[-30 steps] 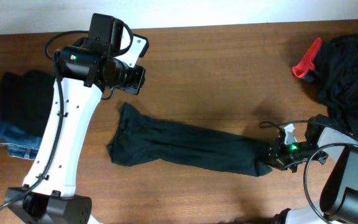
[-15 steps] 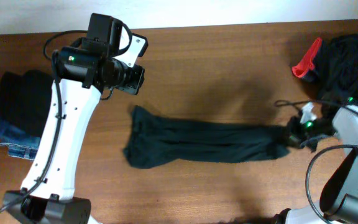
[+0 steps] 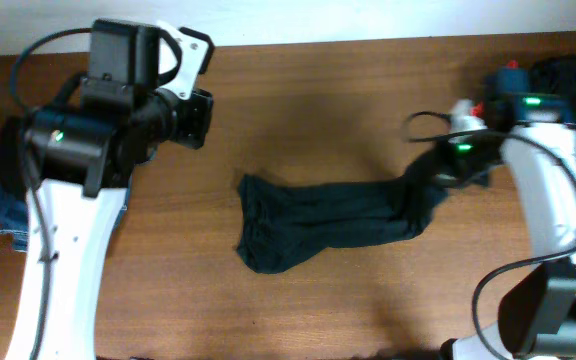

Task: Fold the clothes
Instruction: 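Fold the right end of the shirt strip leftward with the right gripper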

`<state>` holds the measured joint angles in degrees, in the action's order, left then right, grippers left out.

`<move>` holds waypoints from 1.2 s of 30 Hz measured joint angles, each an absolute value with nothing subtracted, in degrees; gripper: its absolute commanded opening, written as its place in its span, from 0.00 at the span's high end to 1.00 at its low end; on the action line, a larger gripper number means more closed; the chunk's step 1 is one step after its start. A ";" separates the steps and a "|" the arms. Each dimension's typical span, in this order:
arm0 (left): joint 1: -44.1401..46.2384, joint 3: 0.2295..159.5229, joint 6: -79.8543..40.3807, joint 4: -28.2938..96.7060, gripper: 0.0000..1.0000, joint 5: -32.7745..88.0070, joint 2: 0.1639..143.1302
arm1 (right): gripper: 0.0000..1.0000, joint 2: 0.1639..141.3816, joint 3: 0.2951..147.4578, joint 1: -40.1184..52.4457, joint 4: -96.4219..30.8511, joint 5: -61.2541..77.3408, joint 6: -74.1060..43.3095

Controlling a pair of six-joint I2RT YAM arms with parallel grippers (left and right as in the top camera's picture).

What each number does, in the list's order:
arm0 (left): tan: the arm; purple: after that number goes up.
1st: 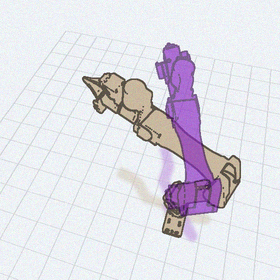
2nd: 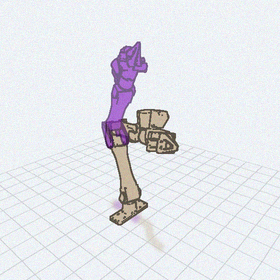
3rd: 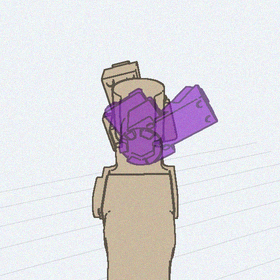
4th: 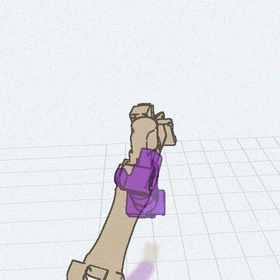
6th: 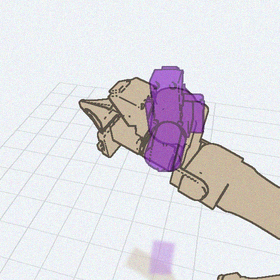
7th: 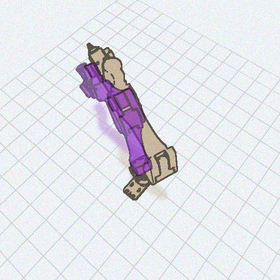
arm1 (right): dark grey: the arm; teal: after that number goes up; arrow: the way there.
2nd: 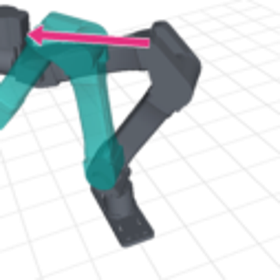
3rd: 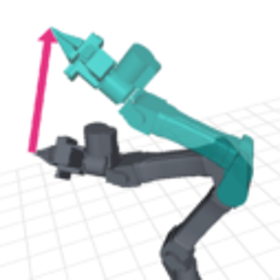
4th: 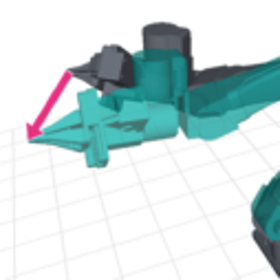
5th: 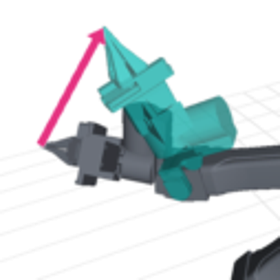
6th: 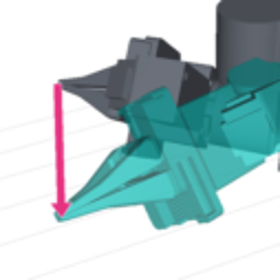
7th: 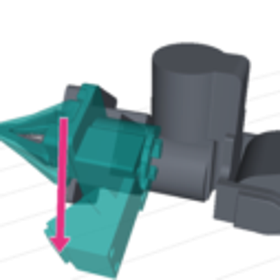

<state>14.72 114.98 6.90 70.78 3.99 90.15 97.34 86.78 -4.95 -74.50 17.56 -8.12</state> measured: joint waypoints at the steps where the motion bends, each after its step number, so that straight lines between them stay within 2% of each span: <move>1: 14.70 115.42 6.72 70.74 0.60 3.38 89.34 | 0.96 97.34 86.78 -2.28 -74.11 17.54 -8.88; 12: 14.70 119.15 5.96 70.61 0.57 -0.51 77.60 | 0.96 97.36 86.78 24.03 -59.81 17.06 -20.38; 18: 14.70 119.59 5.28 70.70 0.57 -0.71 72.64 | 0.96 99.68 86.80 32.97 -54.11 12.78 -26.39; 19: 14.70 119.59 5.04 70.74 0.57 -0.71 72.03 | 0.92 101.19 86.78 34.28 -53.39 12.21 -27.09; 21: 14.72 119.59 4.86 71.24 0.57 -0.73 71.46 | 0.68 104.29 86.78 36.01 -52.29 11.42 -27.81; 23: 14.72 119.59 4.86 71.70 0.57 -0.73 71.24 | 0.59 107.39 86.78 36.91 -52.16 11.27 -28.62; 30: 14.72 119.59 4.84 72.84 0.57 -0.73 71.37 | 0.41 110.04 86.78 37.50 -52.34 12.64 -26.22; 36: 14.70 119.59 4.84 73.03 0.53 -0.71 73.52 | 0.37 104.29 86.78 34.89 -56.31 13.39 -25.04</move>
